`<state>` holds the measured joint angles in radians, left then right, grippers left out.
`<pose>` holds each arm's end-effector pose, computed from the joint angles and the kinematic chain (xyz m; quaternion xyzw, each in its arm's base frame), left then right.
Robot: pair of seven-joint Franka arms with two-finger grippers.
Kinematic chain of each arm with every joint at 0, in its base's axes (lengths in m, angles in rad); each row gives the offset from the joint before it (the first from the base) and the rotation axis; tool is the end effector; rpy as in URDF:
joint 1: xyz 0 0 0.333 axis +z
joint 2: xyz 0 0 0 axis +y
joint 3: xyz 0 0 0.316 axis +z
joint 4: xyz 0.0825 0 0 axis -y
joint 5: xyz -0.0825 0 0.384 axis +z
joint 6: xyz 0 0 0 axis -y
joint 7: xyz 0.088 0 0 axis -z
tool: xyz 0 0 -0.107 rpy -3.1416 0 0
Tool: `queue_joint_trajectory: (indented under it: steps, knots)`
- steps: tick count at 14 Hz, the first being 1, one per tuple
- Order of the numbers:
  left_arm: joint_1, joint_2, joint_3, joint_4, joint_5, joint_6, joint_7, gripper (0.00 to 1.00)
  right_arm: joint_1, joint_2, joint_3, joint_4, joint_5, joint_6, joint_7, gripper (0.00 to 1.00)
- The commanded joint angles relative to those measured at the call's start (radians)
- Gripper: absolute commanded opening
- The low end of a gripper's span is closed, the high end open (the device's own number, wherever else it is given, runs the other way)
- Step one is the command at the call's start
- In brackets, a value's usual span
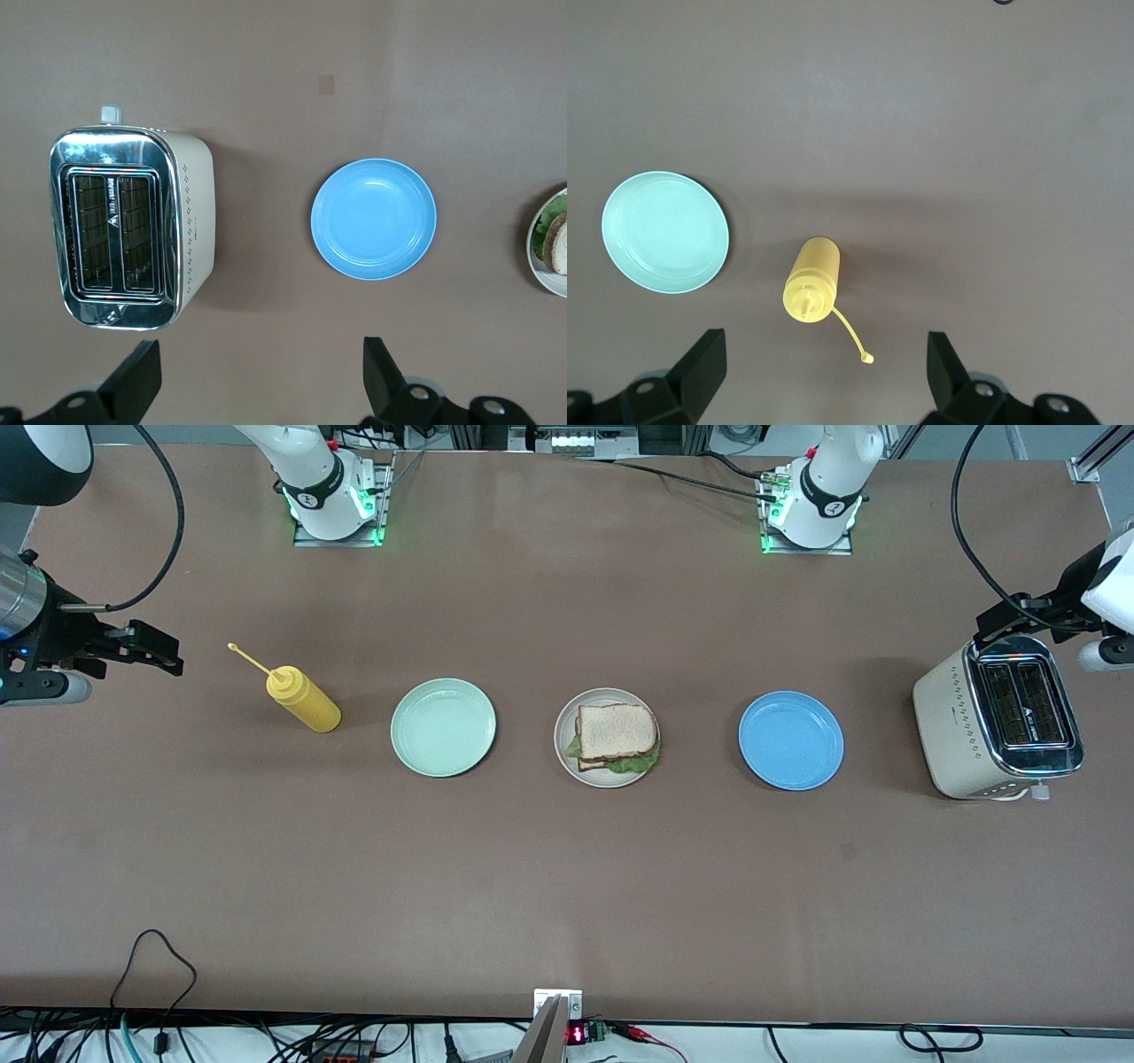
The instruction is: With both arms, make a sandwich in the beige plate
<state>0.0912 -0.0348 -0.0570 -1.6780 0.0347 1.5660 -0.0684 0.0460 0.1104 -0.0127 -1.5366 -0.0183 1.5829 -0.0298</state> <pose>0.5395 0.0217 0.5928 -0.9978 -0.0507 0.0383 0.0190 0.5867 0.0180 0.5786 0.9989 0.0319 -0.0320 0.0099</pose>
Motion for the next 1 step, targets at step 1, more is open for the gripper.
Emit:
queue_joint_trajectory:
  steps: [1]
  knots:
    - [0.005, -0.022, -0.006, -0.011, 0.014, -0.012, 0.021, 1.00, -0.006, -0.002, 0.007, 0.001, -0.003, -0.009, -0.009, 1.00]
